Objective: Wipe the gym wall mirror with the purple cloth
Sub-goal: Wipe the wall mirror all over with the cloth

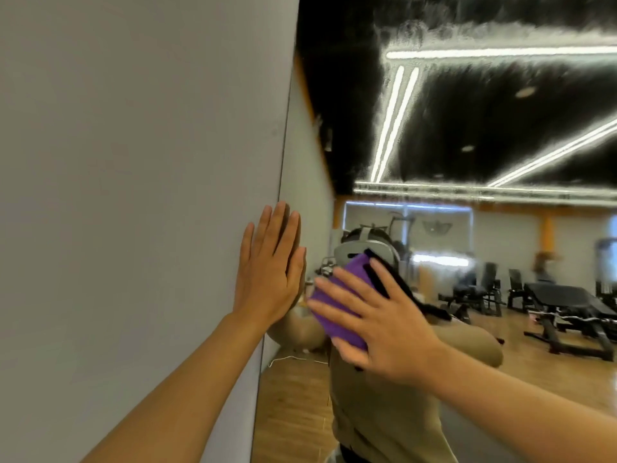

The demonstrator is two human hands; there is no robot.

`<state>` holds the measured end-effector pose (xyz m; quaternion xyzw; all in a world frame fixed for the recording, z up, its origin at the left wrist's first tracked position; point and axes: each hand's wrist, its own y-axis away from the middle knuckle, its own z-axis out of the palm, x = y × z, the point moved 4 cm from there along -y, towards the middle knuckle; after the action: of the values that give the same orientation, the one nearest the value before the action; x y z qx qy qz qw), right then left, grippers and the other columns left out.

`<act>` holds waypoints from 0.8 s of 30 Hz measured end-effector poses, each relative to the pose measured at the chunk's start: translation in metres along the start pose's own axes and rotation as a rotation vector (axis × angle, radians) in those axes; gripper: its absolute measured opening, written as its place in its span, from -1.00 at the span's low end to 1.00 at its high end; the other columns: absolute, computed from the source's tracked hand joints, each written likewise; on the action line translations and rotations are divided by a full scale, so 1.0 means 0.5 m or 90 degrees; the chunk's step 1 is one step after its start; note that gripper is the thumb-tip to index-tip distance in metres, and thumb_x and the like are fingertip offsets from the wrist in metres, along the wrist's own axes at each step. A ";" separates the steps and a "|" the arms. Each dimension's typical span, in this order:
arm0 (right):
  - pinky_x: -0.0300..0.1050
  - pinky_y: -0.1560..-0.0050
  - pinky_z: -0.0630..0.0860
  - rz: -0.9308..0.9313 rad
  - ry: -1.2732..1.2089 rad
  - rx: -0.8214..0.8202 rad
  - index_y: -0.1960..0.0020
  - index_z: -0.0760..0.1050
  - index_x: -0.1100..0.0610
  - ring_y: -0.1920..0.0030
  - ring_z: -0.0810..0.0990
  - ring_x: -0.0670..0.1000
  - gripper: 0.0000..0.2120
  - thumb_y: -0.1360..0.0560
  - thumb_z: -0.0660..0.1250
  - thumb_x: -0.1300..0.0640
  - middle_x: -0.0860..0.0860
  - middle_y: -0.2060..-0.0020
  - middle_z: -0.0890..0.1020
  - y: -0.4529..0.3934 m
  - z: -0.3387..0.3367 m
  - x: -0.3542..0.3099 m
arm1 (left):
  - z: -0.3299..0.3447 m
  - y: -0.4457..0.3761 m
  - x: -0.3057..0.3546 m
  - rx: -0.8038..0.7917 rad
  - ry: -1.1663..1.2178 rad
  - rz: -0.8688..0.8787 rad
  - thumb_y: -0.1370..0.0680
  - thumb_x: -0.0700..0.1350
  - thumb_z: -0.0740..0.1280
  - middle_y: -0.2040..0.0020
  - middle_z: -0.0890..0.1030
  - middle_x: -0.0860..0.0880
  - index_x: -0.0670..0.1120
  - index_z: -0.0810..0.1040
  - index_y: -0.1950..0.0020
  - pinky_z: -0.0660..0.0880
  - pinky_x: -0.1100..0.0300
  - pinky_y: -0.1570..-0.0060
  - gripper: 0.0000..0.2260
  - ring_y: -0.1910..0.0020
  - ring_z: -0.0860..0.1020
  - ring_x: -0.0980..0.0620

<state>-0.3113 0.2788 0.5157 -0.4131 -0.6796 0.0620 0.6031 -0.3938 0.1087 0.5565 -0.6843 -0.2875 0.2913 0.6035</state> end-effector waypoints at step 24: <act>0.38 -0.53 -0.05 0.366 -0.043 0.101 -0.63 0.16 -0.05 -0.61 0.08 0.16 -0.40 -0.64 -0.08 -0.22 0.04 -0.61 0.18 -0.016 -0.040 0.202 | 0.047 0.008 0.105 0.026 0.060 -0.060 -0.69 0.08 0.00 -0.65 0.02 -0.05 -0.10 0.07 -0.65 -0.06 -0.09 -0.59 -0.45 -0.61 -0.20 0.15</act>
<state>-0.2906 0.3295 0.6034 -0.5379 -0.5471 0.2970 0.5685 -0.3764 0.1629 0.5476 -0.6707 -0.2845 0.2360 0.6430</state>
